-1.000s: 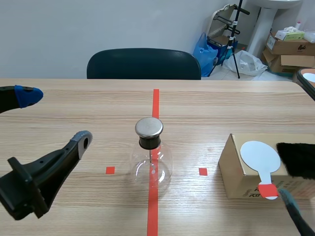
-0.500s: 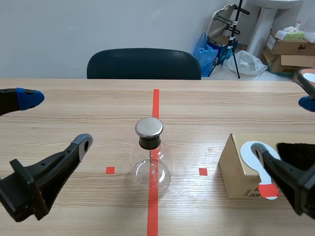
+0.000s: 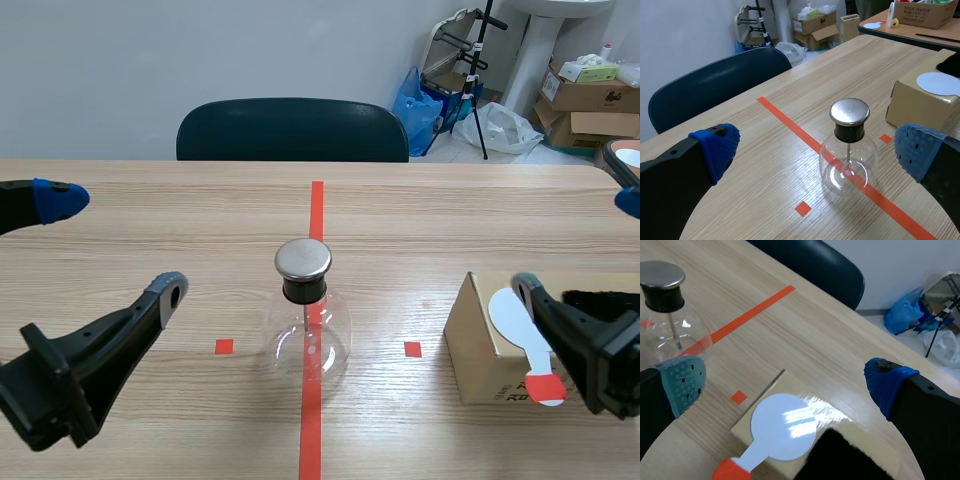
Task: Do the electroscope experiment
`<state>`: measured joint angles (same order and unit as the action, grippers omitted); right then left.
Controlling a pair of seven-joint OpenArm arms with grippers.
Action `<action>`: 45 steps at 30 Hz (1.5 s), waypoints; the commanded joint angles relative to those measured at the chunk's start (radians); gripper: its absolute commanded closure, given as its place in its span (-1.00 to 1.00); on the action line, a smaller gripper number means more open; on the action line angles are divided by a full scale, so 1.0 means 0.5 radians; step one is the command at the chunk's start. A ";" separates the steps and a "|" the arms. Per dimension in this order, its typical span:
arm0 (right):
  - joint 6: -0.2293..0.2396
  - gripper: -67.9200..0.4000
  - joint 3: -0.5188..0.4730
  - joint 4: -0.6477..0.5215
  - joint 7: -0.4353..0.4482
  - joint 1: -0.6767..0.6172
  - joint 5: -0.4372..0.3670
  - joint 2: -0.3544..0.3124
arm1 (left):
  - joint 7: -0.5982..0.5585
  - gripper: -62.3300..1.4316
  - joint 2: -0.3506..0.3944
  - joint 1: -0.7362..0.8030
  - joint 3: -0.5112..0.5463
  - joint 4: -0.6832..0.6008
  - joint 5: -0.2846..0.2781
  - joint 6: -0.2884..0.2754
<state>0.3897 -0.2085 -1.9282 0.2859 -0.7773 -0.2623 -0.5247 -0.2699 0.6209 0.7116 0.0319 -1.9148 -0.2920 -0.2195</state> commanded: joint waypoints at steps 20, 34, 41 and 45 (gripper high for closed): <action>-0.007 -1.00 -0.039 -0.014 0.014 -0.019 -0.021 -0.031 | 0.072 -1.00 0.000 0.005 0.002 -0.025 -0.007 -0.001; -0.007 -1.00 -0.039 -0.014 0.015 -0.019 -0.021 -0.031 | 0.069 -1.00 0.000 0.005 0.002 -0.025 -0.006 -0.001; -0.007 -1.00 -0.039 -0.014 0.018 -0.019 -0.021 -0.031 | 0.047 -1.00 0.000 0.005 0.002 -0.025 -0.006 0.000; -0.007 -1.00 -0.039 -0.014 0.069 -0.018 -0.021 -0.031 | 0.048 -1.00 0.000 0.005 0.002 -0.025 -0.007 0.000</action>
<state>0.3893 -0.2169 -1.9282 0.2962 -0.7956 -0.2623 -0.5266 -0.2295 0.6209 0.7120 0.0319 -1.9148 -0.2893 -0.2199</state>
